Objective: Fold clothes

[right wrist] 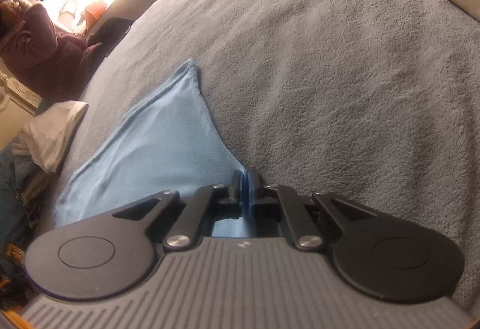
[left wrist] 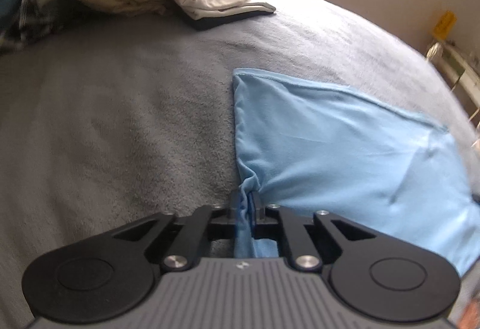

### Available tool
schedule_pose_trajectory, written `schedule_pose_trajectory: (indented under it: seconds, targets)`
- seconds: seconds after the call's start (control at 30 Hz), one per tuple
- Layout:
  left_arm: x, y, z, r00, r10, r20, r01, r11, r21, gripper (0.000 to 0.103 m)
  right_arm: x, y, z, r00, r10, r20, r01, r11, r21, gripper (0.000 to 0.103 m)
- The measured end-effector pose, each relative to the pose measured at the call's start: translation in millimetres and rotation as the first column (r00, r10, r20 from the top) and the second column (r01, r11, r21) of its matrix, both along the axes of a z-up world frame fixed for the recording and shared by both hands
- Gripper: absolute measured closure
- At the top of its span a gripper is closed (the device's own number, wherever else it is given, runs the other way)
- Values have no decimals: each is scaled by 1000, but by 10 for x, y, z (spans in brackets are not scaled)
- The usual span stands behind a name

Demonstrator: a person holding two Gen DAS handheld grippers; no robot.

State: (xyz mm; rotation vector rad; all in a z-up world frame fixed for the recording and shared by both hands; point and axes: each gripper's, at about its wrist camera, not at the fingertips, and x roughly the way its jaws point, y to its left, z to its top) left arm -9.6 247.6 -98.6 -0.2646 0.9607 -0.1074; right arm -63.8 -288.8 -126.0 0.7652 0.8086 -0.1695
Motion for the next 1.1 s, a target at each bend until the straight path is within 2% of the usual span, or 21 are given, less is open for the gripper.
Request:
schedule_pose_trajectory:
  seconds: [0.07,0.1,0.13,0.27,0.37,0.5,0.67,0.73,0.8,0.83,0.93,1.0,1.1]
  targets:
    - [14,69,24,1000,23,-2,-23,999,-39,66,-17,-9,56,1000,-15,5,15,1000,8,96]
    - [19,93,48,999,36,6,-35,998,-51,61,-25,-11,89,1000,-25,9,25,1000,7,94]
    - [28,104,74,999,42,15,-42,997,-60,56,-36,-21,123,999,-33,19,33,999,5,92]
    - [97,99,160,998,51,46,-47,995,-87,48,33,-23,219,998,-19,60,19,1000,-2,85]
    - [264,-5,132,997,52,50,-50,997,-51,48,196,25,213,997,8,73,-6,1000,-20,81]
    - [528,-116,33,994,106,-3,-106,994,4,49,482,49,129,997,26,78,-23,999,-38,81]
    - [679,-300,32,996,92,13,-93,990,109,48,749,59,146,992,59,114,-51,996,-67,80]
    - [677,-358,1,996,88,19,-90,985,145,46,865,116,145,989,106,104,-96,991,-91,81]
    - [657,-394,-11,996,83,41,-89,981,170,43,997,181,57,988,150,27,-145,981,-130,85]
    - [640,-390,6,995,87,48,-94,981,172,42,1025,188,22,987,161,20,-156,976,-150,86]
    - [588,-376,58,993,98,71,-109,978,177,43,1009,106,53,991,131,26,-127,985,-113,87]
    - [533,-336,175,987,121,101,-137,976,171,43,957,115,205,991,130,20,-124,974,-187,83]
    - [470,-379,378,981,93,168,-124,975,186,43,952,279,425,977,209,42,-188,939,-289,82]
